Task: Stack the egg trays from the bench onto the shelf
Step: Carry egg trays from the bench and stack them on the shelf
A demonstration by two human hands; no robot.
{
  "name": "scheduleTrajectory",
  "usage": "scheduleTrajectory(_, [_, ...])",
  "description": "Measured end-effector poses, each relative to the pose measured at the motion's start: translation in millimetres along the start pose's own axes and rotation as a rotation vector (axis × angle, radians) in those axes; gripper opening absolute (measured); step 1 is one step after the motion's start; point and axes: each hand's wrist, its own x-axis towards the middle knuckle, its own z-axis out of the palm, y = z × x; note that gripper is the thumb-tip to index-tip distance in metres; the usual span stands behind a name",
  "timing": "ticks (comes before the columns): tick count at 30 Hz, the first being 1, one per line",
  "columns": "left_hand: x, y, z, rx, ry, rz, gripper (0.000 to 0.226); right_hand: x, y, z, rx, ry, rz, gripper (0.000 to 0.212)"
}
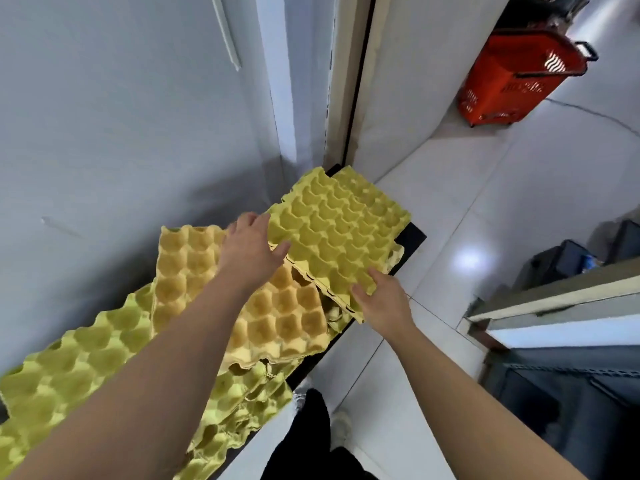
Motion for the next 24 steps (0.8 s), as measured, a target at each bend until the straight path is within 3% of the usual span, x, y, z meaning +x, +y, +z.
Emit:
scheduleTrajectory(4, [19.5,-7.2,6.7,0.067,-0.044,-0.025,0.071,16.4,13.6,17.8,0.046,-0.027,0.081,0.071])
scheduleTrajectory(6, [71.9,-13.5,35.8,0.088,-0.157,-0.055,0.073,62.5,23.4,38.9,0.087,-0.074,0.2,0.071])
scheduleTrajectory(8, [70.6,-14.9,34.4,0.038,-0.183,-0.075,0.074,59.7,23.4,40.6,0.113,-0.071,0.216,0.072])
scheduleTrajectory(16, [74.5,-16.0,36.6,-0.159,-0.159,-0.073,0.079,70.2,32.9,51.6,0.257,-0.03,0.264,0.078])
scheduleTrajectory(20, [73.1,-12.6,30.4,-0.262,-0.094,-0.054,0.061,66.0,40.7,51.6,0.402,-0.033,0.28,0.088])
scheduleTrajectory(24, [72.2,-4.2,22.0,-0.347,-0.023,-0.078,0.048,59.4,35.4,42.1,0.567,-0.004,0.274,0.076])
